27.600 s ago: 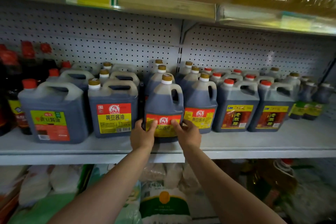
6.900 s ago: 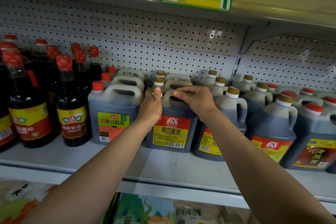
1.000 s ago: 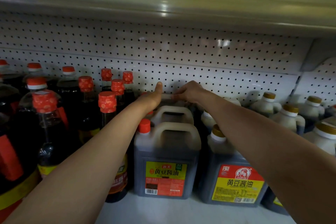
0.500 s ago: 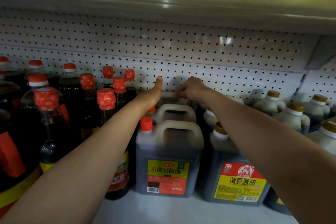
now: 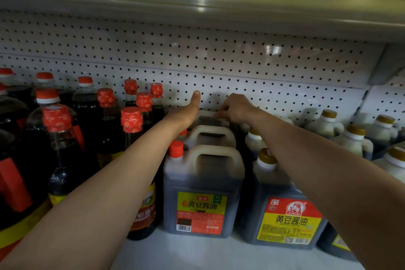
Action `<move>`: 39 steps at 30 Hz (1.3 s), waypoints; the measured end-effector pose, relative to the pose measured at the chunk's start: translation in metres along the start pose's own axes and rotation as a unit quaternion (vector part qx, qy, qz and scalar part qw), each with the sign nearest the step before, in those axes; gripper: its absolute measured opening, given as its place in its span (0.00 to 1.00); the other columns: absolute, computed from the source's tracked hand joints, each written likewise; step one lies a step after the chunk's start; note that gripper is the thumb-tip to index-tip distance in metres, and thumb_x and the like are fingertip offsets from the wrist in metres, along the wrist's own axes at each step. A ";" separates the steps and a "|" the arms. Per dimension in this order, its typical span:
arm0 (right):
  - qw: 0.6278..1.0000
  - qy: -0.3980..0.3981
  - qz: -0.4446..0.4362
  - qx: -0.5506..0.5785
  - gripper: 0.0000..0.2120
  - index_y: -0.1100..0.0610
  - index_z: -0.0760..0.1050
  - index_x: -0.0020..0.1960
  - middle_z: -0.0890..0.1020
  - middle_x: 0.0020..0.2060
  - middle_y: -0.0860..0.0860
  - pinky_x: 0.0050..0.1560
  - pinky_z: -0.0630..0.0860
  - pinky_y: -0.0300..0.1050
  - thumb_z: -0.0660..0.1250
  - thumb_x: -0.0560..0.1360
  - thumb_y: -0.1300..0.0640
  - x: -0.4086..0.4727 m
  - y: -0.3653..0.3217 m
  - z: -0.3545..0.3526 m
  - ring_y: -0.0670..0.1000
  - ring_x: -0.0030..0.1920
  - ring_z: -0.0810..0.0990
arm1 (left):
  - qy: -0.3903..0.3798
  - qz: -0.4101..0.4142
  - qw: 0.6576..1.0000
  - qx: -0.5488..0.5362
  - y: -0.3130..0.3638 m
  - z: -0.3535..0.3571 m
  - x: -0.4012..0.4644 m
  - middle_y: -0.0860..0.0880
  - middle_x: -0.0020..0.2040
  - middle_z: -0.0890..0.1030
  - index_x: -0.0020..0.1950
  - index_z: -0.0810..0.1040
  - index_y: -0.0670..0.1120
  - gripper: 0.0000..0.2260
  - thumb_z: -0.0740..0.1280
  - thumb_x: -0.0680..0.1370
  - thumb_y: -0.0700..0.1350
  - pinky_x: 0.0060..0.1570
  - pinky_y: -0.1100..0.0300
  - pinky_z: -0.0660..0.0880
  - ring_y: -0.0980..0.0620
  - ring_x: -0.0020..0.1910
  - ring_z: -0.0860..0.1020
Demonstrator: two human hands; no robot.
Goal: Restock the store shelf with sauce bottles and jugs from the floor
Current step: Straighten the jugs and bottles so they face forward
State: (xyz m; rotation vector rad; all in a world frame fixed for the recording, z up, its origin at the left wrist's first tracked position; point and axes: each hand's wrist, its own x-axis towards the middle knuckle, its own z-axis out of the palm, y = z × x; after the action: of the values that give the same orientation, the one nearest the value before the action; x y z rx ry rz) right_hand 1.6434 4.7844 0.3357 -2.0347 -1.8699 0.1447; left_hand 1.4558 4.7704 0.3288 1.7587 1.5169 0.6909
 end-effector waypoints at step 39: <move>0.999 -0.006 -0.015 0.040 0.17 0.56 0.84 0.59 0.84 0.58 0.51 0.57 0.69 0.38 0.76 0.73 0.50 -0.013 0.003 -0.007 0.46 0.55 0.78 | -0.009 0.015 0.999 -0.041 -0.013 0.002 0.012 0.42 0.78 0.63 0.77 0.67 0.47 0.45 0.43 0.74 0.76 0.75 0.48 0.59 0.43 0.76 0.63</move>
State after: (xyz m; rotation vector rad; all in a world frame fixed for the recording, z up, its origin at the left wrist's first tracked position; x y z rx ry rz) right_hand 1.6468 4.7698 0.3390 -1.9552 -1.8700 0.2199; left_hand 1.4517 4.7831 0.3162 1.7248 1.4324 0.7416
